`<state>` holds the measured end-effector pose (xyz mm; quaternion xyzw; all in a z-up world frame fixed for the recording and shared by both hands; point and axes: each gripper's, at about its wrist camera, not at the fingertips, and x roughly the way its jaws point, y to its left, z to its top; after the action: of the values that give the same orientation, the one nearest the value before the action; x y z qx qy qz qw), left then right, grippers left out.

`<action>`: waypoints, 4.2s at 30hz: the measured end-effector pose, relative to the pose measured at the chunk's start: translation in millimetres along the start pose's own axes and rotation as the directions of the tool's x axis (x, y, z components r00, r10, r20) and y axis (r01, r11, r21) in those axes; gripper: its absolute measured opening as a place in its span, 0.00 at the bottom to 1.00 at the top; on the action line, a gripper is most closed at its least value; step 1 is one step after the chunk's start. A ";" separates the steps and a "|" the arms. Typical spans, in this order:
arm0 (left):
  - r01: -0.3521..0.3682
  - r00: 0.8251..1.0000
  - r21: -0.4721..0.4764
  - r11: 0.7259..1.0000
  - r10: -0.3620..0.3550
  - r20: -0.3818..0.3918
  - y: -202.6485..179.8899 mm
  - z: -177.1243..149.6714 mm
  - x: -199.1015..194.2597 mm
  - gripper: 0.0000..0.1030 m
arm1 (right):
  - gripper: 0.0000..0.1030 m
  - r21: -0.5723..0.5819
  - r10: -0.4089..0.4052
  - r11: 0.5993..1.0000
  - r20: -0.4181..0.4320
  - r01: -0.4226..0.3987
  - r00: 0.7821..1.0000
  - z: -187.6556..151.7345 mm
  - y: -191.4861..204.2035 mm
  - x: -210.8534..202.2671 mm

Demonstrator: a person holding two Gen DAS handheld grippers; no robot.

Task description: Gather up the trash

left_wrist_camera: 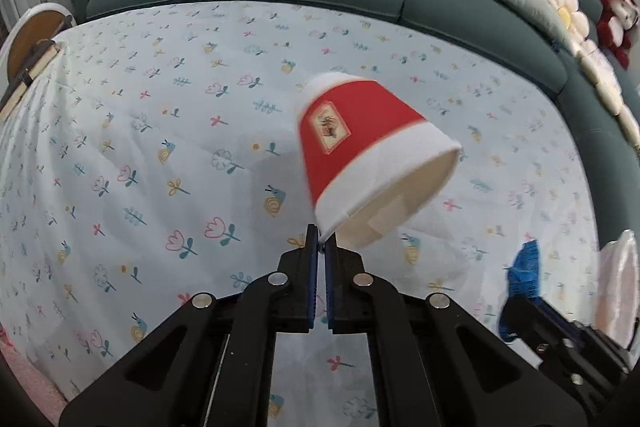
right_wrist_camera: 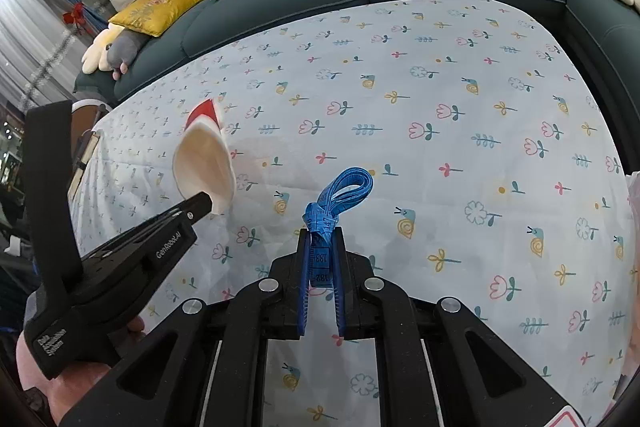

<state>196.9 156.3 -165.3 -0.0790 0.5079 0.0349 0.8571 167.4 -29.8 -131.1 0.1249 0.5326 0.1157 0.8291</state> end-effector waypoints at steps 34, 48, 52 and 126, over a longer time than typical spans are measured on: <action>0.240 0.959 0.388 0.890 -0.280 0.047 -217.7 -83.5 -128.6 0.03 | 0.09 0.229 -0.183 0.966 0.262 0.123 0.948 -59.1 -159.3 -200.6; 0.339 0.931 0.523 0.782 -0.359 -0.067 -316.7 -118.3 -129.5 0.03 | 0.09 0.373 -0.285 0.911 0.264 0.175 0.922 -91.3 -250.5 -237.8; 0.363 0.923 0.540 0.759 -0.371 -0.098 -339.2 -123.3 -125.2 0.03 | 0.09 0.399 -0.301 0.899 0.268 0.179 0.915 -93.7 -268.4 -242.9; 0.177 0.969 0.442 0.879 -0.234 0.076 -269.5 -129.8 -156.5 0.80 | 0.93 0.220 -0.422 0.903 0.294 0.369 0.857 -107.6 -218.3 -267.3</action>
<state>46.9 -128.1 -62.6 0.0618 0.4359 -0.1648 0.8826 -26.4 -313.2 -18.1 0.0948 0.4054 -0.1227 0.9009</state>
